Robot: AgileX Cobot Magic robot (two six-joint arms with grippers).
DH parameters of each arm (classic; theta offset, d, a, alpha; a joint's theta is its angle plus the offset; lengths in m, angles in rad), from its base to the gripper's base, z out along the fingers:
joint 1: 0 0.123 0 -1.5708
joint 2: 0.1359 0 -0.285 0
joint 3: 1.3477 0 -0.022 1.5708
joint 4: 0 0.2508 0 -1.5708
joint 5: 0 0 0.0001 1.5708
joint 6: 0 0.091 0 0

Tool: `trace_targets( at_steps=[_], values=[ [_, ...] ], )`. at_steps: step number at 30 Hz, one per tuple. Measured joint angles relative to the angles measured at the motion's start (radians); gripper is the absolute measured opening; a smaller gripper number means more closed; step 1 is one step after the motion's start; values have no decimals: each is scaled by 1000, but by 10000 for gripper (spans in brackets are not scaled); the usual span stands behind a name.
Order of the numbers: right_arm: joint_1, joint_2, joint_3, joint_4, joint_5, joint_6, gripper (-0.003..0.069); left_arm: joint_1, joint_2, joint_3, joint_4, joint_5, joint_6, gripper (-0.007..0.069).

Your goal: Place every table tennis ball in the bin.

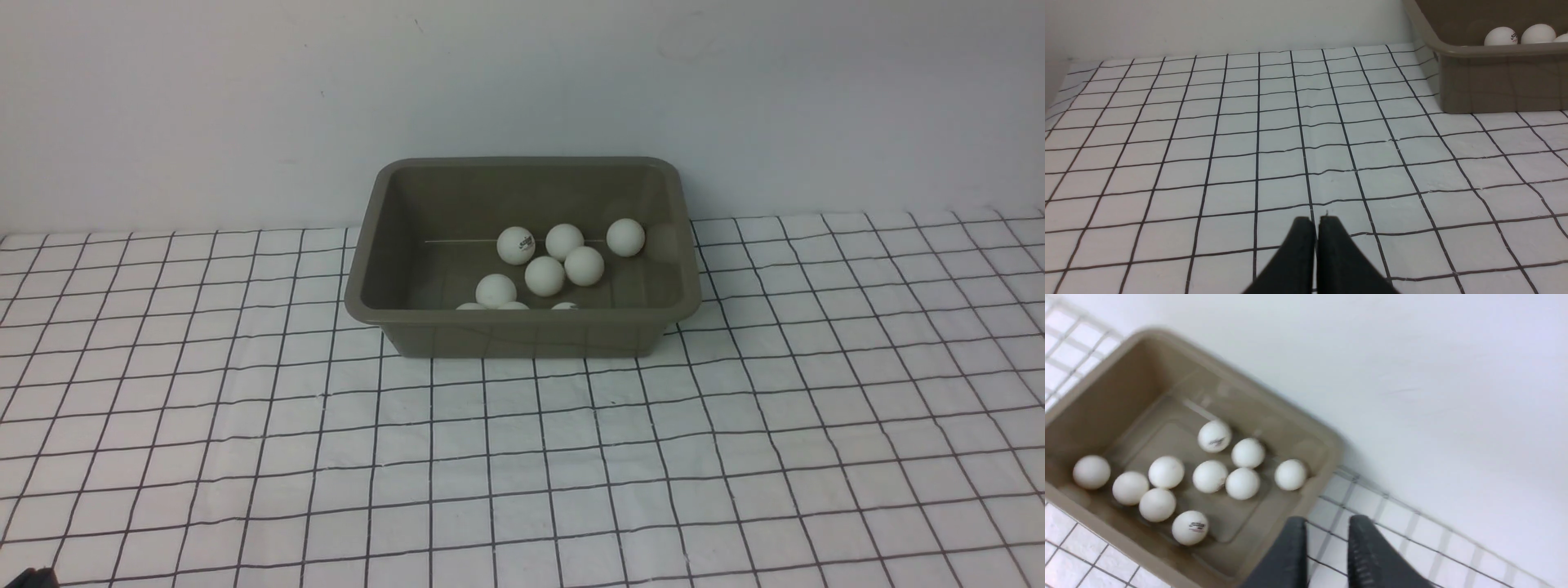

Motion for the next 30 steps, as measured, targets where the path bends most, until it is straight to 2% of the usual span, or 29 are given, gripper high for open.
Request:
trace_targets(
  at_steps=[4, 6, 14, 16, 18, 21, 23, 25, 30],
  values=[
    [-70, -215, 114, 11, 2, -24, 27, 0, 0, 0, 0, 0, 0, -4],
    [-109, -370, 234, 14, 6, -29, -4, 0, 0, 0, 0, 0, 0, -4],
    [-139, -831, 720, 15, -167, -29, -15, 0, 0, 0, 0, 0, 0, -4],
    [-139, -1044, 940, 15, -275, -25, -15, 0, 0, 0, 0, 0, 0, -4],
    [-139, -1104, 1021, 16, -308, -19, -16, 0, 0, 0, 0, 0, 0, -4],
    [-139, -1350, 1273, 18, -467, 40, -16, 0, 0, 0, 0, 0, 0, -4],
    [-139, -1452, 1365, 14, -518, 70, -16, 0, 0, 0, 0, 0, 0, -4],
    [-139, -1529, 1466, -4, -523, 105, -16, 0, 0, 0, 0, 0, 0, -4],
    [-140, -1546, 1544, -9, -478, 118, -16, 0, 0, 0, 0, 0, 0, -4]
  ],
)
